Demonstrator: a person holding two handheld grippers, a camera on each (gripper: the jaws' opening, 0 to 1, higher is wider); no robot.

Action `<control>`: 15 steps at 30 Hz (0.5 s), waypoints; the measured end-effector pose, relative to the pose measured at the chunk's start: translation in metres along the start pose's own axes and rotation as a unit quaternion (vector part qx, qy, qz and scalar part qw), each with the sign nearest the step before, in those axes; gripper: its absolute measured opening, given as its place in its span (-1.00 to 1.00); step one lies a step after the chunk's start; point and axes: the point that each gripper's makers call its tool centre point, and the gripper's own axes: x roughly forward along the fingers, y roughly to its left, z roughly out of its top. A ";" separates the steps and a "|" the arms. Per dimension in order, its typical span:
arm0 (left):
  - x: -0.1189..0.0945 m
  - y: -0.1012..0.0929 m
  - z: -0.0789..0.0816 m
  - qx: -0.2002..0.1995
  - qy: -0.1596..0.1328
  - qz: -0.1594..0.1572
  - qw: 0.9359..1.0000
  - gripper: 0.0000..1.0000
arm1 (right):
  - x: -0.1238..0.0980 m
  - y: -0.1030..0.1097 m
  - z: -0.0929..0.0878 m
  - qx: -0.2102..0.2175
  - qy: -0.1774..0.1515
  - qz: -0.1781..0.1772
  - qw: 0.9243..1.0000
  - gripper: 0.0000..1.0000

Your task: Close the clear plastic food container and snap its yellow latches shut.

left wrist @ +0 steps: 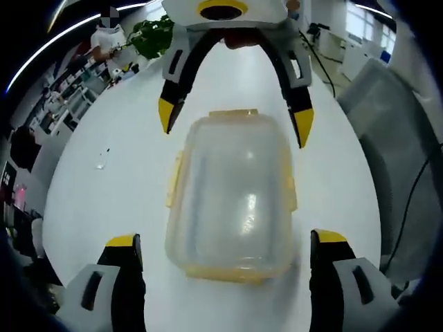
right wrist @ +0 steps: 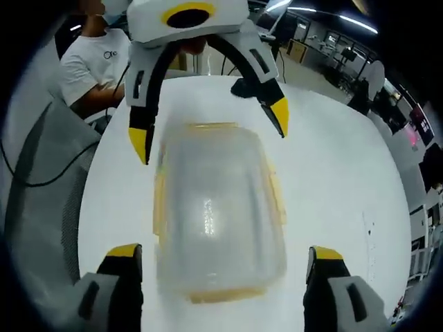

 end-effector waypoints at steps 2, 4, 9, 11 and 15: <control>-0.002 -0.001 0.000 -0.001 0.000 0.003 1.000 0.98 | -0.003 0.002 0.004 0.006 -0.007 -0.002 1.000 0.98; -0.004 -0.002 0.001 -0.005 -0.003 0.008 1.000 0.98 | -0.007 0.004 0.008 0.014 -0.014 -0.008 1.000 0.98; -0.010 -0.003 0.002 -0.032 -0.015 0.026 0.999 0.98 | -0.015 0.005 0.012 0.035 -0.030 -0.025 0.999 0.98; -0.013 -0.006 0.002 -0.039 -0.019 0.029 0.999 0.98 | -0.018 0.007 0.012 0.044 -0.033 -0.028 0.998 0.98; -0.020 -0.010 0.002 -0.057 -0.028 0.038 0.997 0.98 | -0.023 0.014 0.011 0.062 -0.042 -0.034 0.997 0.98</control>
